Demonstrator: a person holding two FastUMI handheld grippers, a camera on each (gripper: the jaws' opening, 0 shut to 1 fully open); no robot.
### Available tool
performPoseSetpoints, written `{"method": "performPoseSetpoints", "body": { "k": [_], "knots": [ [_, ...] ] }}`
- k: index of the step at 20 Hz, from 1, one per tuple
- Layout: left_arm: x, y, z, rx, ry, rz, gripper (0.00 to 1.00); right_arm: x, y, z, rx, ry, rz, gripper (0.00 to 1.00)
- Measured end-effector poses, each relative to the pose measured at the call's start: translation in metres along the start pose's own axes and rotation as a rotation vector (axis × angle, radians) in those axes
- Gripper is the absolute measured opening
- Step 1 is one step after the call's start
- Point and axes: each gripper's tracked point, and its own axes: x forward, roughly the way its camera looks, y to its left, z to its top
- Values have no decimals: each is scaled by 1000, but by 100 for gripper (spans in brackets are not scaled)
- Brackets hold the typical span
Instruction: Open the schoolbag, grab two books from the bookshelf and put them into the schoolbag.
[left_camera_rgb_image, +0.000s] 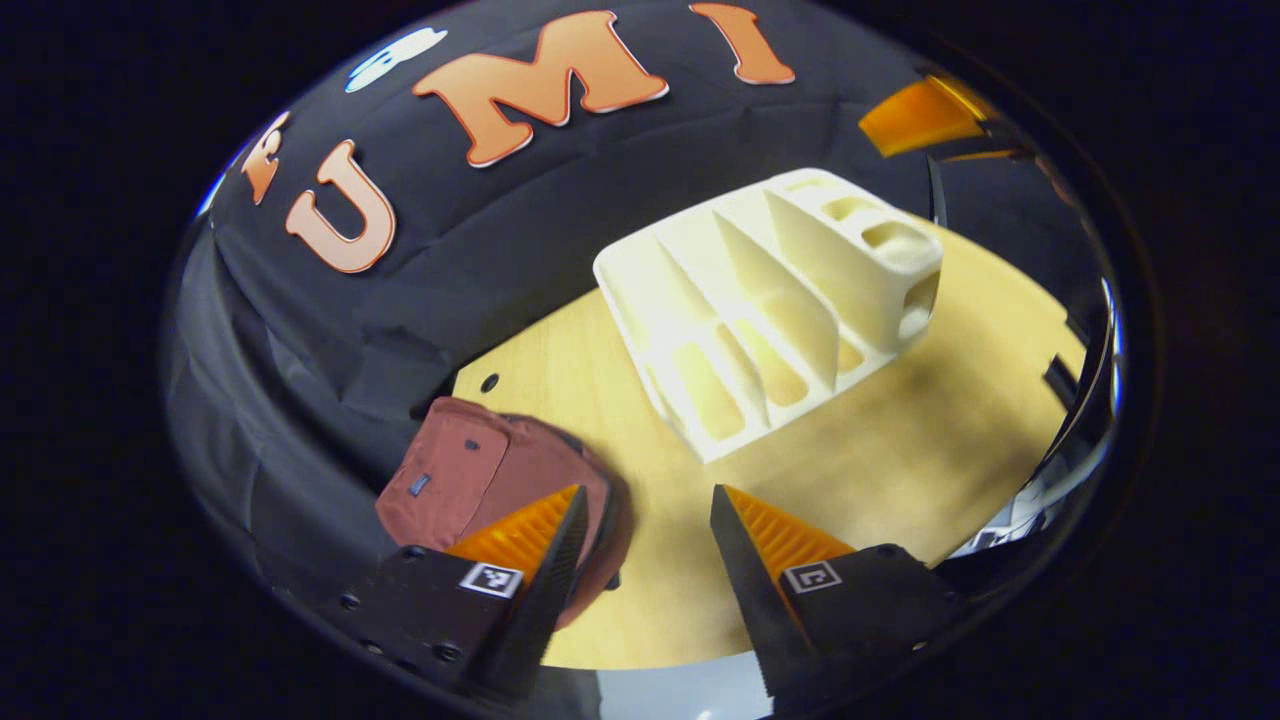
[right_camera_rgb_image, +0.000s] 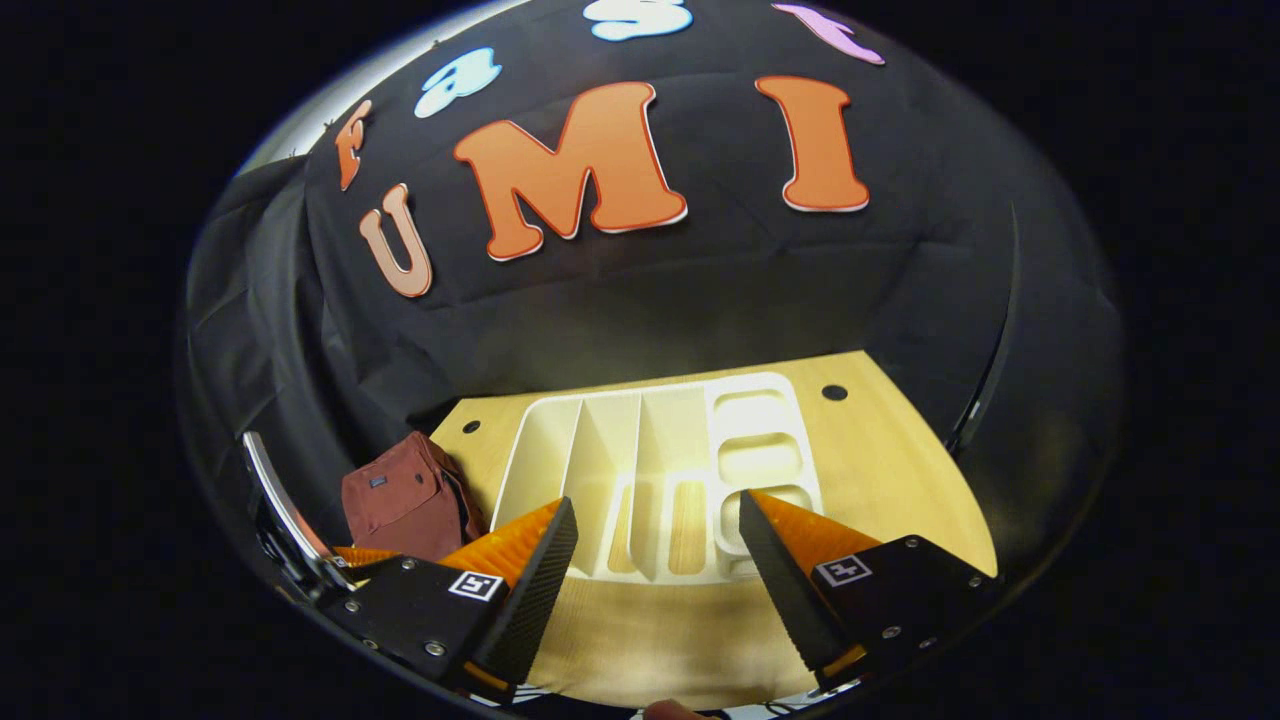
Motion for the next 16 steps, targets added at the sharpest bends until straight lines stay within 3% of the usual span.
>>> {"method": "performPoseSetpoints", "body": {
  "k": [1,2,10,16],
  "knots": [
    [-7,-3,17,-33,-37,-10,86,-3,-4,7,-24,-36,-19,98],
    [-7,-2,31,-68,-79,-11,99,-6,-5,12,-34,-65,-28,97],
    [-38,21,124,-315,-400,7,98,-17,14,42,-27,-216,-55,97],
    [-58,52,154,-370,-540,53,98,-19,26,48,-75,-267,-79,97]
  ]
}}
